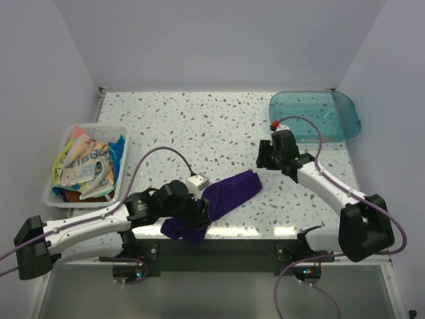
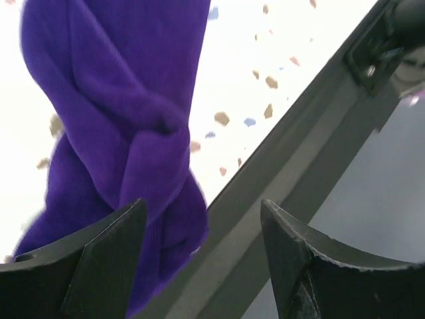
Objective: Fold and stack the towels
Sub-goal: Flatten out the crumpled towel
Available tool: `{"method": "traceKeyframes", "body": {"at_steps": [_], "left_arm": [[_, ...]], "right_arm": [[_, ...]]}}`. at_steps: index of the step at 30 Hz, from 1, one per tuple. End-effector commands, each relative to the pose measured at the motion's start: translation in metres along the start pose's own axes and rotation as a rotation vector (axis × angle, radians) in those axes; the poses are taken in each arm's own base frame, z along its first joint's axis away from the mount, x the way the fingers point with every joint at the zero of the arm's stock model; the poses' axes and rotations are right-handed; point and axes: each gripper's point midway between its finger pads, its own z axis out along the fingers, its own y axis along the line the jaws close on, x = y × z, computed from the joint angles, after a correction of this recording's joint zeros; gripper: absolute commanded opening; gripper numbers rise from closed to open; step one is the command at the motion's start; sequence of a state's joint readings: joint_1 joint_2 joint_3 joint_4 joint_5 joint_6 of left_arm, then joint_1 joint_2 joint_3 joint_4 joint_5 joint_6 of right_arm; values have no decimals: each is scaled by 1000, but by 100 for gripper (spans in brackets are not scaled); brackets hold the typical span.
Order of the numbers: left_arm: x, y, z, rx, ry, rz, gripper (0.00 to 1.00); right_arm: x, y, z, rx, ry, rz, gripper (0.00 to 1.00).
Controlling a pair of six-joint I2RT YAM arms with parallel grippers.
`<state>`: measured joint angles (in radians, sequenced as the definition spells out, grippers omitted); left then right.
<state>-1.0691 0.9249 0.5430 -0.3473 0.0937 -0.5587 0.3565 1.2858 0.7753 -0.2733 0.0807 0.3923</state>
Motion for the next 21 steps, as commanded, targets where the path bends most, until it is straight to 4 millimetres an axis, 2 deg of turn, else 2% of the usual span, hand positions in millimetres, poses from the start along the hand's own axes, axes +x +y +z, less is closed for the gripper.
{"method": "traceKeyframes", "body": {"at_steps": [1, 2, 3, 4, 6, 7, 8, 9, 10, 11, 12, 13, 14, 15, 16, 18, 19, 21], "left_arm": [[-57, -19, -11, 4, -148, 52, 74], [-63, -18, -12, -14, -159, 52, 74], [-76, -6, -14, -99, -203, 47, 73], [-88, -5, -13, -129, -217, 52, 71], [-104, 10, -11, -219, -241, 51, 70], [-112, 14, -3, -246, -233, 46, 70], [-120, 27, 0, -277, -234, 27, 70], [-119, 39, 13, -308, -198, 10, 70], [-132, 48, 17, -318, -216, -11, 70], [-134, 48, 24, -298, -201, -15, 70], [-131, 55, 39, -317, -169, -17, 69], [-144, 52, 45, -306, -191, -5, 69], [-145, 53, 53, -303, -179, 14, 69], [-138, 58, 71, -310, -130, 20, 69], [-147, 54, 78, -296, -131, 26, 69], [-138, 61, 100, -304, -69, 39, 68], [-147, 58, 106, -294, -78, 43, 68], [-150, 59, 116, -295, -75, 43, 67]], "right_arm": [[10, 7, -1, 44, 88, -39, 57], [10, 16, 2, 38, 98, -46, 56], [12, 21, 3, 35, 105, -49, 56], [15, 23, 5, 34, 118, -46, 55], [20, 27, 11, 42, 138, -32, 54], [22, 28, 13, 42, 143, -28, 53], [25, 28, 14, 47, 151, -18, 51], [29, 28, 16, 43, 165, -14, 50], [35, 28, 17, 45, 177, -11, 49], [37, 30, 17, 45, 184, -1, 49], [40, 29, 18, 48, 189, 1, 49], [42, 30, 18, 48, 192, -1, 49], [46, 29, 18, 53, 201, 6, 49], [46, 30, 18, 46, 195, 12, 49], [49, 30, 17, 41, 198, 19, 49], [55, 30, 15, 31, 201, 41, 48], [53, 32, 13, 16, 191, 51, 48], [57, 34, 11, 2, 195, 69, 48]]}}
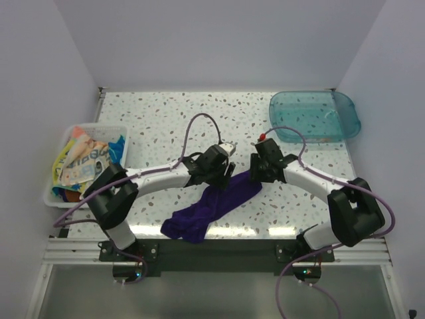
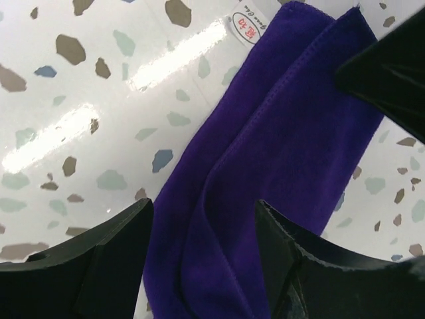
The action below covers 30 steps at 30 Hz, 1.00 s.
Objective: Fold and stack the towels
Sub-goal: Flatten out the crumpled towel
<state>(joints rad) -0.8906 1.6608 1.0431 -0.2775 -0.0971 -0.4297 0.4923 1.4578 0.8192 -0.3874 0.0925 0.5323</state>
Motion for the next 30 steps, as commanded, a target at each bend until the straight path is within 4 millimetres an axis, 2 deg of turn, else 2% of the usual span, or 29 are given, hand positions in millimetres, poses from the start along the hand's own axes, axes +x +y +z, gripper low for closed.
{"method": "traceKeyframes", "body": {"at_steps": [1, 3, 4, 6, 9, 15, 19, 22, 25, 26, 27, 29, 30], "left_arm": [[-42, -21, 12, 60, -101, 27, 66], [-39, -23, 26, 58, -85, 27, 65], [-47, -26, 30, 65, -99, 26, 64], [-42, -26, 44, 54, -71, 30, 62], [-44, -27, 54, 50, -65, 32, 59], [-22, -15, 74, -4, -11, 33, 53], [-11, -10, 81, -24, 11, 24, 47], [0, -4, 86, -43, 34, 12, 38], [11, 1, 88, -63, 50, -2, 28], [13, 4, 89, -75, 54, -2, 25], [17, 6, 89, -81, 59, -3, 17], [21, 7, 90, -85, 65, -12, 12], [26, 8, 91, -84, 74, -18, 6]], "right_arm": [[-6, 11, -8, -55, -48, 58, 48], [-3, 14, -8, -79, -44, 72, 48], [-3, 16, -8, -87, -50, 76, 48], [2, 16, -6, -97, -41, 95, 46], [5, 17, -5, -112, -46, 128, 44], [8, 22, -1, -155, -66, 184, 43], [22, 16, 10, -137, -30, 191, 42], [32, 9, 16, -110, -10, 202, 34], [45, -7, 21, -53, -2, 202, 22], [45, -9, 21, -42, -4, 200, 19], [47, -11, 22, -37, 0, 198, 16], [48, -12, 22, -32, -3, 195, 9], [47, -13, 21, -31, -8, 196, 7]]}}
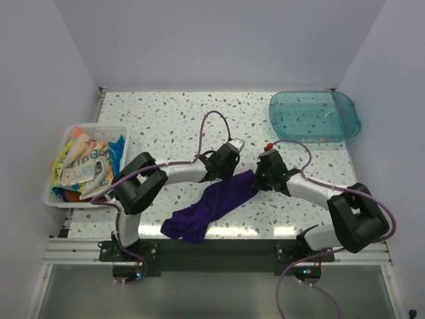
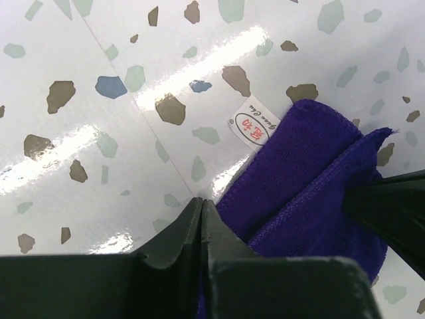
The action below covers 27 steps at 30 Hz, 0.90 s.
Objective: Fold and stack the towels
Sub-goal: Flatten out the crumpled towel
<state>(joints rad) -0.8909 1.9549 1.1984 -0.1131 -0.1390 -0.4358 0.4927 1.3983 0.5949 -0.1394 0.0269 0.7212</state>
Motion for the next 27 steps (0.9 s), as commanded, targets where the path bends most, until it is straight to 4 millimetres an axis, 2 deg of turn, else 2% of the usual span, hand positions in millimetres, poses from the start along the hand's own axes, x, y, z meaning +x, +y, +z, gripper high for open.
{"method": "traceKeyframes", "body": {"at_steps": [1, 2, 7, 11, 13, 15, 16, 17, 18, 19, 20, 22, 23, 25, 26, 27], "left_arm": [[49, 16, 12, -52, 118, -20, 5], [52, 13, 12, -36, 129, -27, 2], [64, 5, 8, 2, 146, -53, 2], [68, 15, -4, -39, 127, -98, 2], [83, 28, -10, -82, 140, -142, 2], [97, 43, -21, -120, 142, -184, 1], [102, 47, -25, -138, 137, -232, 1], [118, 55, -35, -154, 151, -255, 0], [123, 59, -39, -162, 147, -286, 0], [128, 61, -43, -169, 141, -340, 0], [142, 67, -53, -174, 148, -365, 0], [145, 67, -61, -164, 122, -435, 0], [149, 69, -69, -156, 112, -450, 0], [139, 65, -73, -122, 65, -480, 0], [133, 61, -79, -88, 39, -491, 0], [129, 59, -81, -73, 23, -493, 1]], "right_arm": [[12, -21, 3, 75, 10, -1, 3], [9, -20, 2, 73, 0, -2, 1], [0, -8, 2, 17, -28, -31, 0], [-10, 4, 9, -28, -56, -54, 0], [-15, 14, 19, -55, -42, -88, 0], [-29, 28, 28, -90, -73, -111, 0], [-32, 37, 38, -111, -52, -140, 0], [-37, 45, 42, -129, -50, -156, 0], [-52, 62, 46, -160, -65, -170, 0], [-49, 62, 58, -155, -40, -196, 0], [-51, 66, 62, -164, -28, -209, 0], [-63, 78, 72, -177, -29, -253, 0], [-65, 78, 74, -164, -23, -268, 0], [-78, 88, 74, -175, -42, -305, 2], [-79, 86, 74, -161, -34, -312, 4], [-81, 77, 73, -107, -34, -320, 10]]}}
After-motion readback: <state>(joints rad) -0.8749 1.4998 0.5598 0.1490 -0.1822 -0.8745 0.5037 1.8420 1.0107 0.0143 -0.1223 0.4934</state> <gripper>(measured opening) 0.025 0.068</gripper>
